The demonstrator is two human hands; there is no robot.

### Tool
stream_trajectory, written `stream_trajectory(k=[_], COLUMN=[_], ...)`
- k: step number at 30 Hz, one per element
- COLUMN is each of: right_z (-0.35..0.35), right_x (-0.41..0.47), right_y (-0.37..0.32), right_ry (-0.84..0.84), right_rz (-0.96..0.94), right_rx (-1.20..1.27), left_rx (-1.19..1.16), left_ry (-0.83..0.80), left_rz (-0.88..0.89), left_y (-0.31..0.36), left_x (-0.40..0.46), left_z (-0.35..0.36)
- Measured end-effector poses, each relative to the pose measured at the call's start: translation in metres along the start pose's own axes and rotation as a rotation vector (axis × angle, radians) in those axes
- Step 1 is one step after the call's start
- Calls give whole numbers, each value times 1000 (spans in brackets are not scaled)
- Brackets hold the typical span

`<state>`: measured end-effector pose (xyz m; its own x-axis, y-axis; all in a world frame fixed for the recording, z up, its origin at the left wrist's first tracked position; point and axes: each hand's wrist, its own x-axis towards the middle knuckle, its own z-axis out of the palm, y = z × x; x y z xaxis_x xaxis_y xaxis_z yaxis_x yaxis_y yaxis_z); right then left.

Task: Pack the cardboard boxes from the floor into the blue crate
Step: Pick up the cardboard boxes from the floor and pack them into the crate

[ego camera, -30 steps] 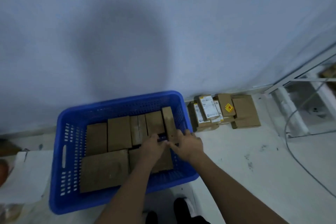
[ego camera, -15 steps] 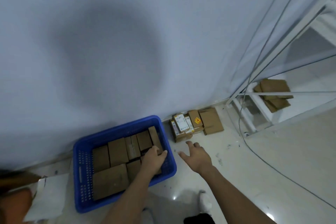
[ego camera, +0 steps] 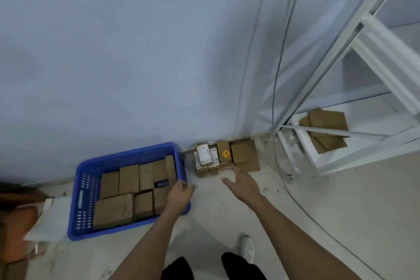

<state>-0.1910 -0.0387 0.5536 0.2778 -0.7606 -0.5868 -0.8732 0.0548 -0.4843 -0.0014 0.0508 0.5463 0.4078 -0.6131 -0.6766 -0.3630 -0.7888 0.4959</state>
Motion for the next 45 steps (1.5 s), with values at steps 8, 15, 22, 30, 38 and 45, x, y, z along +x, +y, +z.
stream_trajectory(k=[8, 15, 22, 30, 38, 45], right_z=[-43, -39, -6, 45, 147, 243], right_x=[28, 75, 179, 287, 408, 483], right_y=[35, 32, 37, 49, 97, 125], right_ry=[-59, -50, -84, -208, -246, -196], right_rz=[11, 82, 113, 109, 62, 60], right_rx=[-36, 53, 98, 112, 165, 180], left_rx=[-193, -286, -315, -298, -356, -390], left_ry=[10, -20, -19, 31, 75, 113], left_rz=[-35, -118, -173, -167, -159, -180], left_y=[46, 51, 42, 22, -37, -99], left_x=[7, 66, 164, 268, 407, 493], left_z=[39, 47, 66, 97, 167, 227])
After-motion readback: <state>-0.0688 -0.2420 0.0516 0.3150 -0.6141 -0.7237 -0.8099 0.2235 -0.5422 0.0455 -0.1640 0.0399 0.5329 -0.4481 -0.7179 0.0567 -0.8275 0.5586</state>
